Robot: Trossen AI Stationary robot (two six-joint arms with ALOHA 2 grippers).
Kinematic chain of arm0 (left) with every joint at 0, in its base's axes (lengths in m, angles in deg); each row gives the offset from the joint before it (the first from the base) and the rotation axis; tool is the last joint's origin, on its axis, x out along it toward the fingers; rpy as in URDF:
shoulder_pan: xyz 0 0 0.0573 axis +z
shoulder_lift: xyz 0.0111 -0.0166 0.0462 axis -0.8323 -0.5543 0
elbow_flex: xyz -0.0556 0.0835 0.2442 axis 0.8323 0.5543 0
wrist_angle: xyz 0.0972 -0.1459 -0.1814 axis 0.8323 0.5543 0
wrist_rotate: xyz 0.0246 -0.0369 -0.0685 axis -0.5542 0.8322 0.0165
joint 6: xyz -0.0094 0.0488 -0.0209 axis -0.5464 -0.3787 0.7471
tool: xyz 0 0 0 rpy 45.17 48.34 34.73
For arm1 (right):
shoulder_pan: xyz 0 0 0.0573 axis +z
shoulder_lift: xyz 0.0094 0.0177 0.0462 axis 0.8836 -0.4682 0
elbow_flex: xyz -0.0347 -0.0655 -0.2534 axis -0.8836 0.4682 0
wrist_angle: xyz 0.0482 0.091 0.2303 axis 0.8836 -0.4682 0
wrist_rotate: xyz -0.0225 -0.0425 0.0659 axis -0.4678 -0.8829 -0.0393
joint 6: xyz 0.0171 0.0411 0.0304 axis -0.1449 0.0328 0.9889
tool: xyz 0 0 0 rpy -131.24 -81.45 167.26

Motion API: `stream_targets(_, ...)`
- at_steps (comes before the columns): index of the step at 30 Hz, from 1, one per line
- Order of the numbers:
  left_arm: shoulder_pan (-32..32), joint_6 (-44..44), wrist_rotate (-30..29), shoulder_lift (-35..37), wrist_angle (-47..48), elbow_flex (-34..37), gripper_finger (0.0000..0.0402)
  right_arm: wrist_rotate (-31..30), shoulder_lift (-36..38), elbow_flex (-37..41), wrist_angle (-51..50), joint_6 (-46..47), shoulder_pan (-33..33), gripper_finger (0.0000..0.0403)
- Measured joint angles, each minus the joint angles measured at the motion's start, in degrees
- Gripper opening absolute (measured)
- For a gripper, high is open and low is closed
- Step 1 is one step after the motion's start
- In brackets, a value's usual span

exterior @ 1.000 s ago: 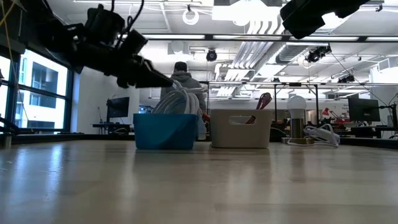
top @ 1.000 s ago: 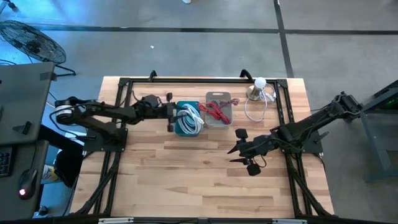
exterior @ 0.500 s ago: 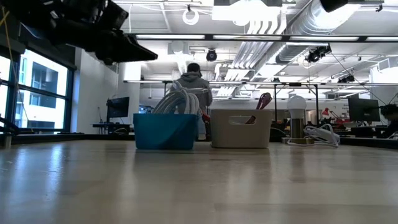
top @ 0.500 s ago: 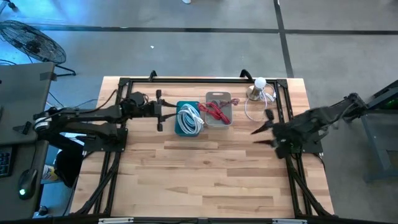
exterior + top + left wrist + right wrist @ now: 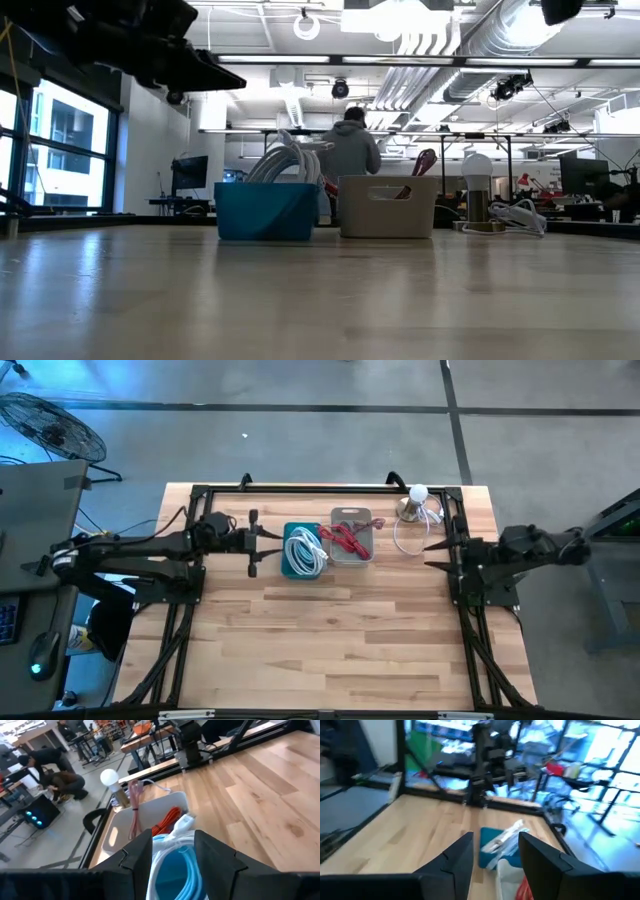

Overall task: Pick & Place USB Port
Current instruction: Return to Home Position

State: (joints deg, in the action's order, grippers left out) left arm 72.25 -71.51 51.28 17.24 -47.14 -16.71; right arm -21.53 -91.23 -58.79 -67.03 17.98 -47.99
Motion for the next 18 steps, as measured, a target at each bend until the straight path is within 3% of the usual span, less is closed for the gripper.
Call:
stream_targets(8, -3.5, 0.1, -1.5, 0.0, -0.1, 0.0, 0.0143, 0.0, 7.6, 19.1, 20.2, 0.9, -6.3, 0.0149)
stream_targets(13, -5.8, 0.2, -1.7, 0.0, -0.1, 0.0, 0.0143, 5.3, 8.3, 25.3, 33.8, 3.9, -10.1, 0.0149)
stream_targets(18, -7.7, 0.2, -2.8, 0.0, -0.1, 0.0, 0.0143, 5.2, 8.3, 30.7, 38.0, 5.4, -14.0, 0.0149)
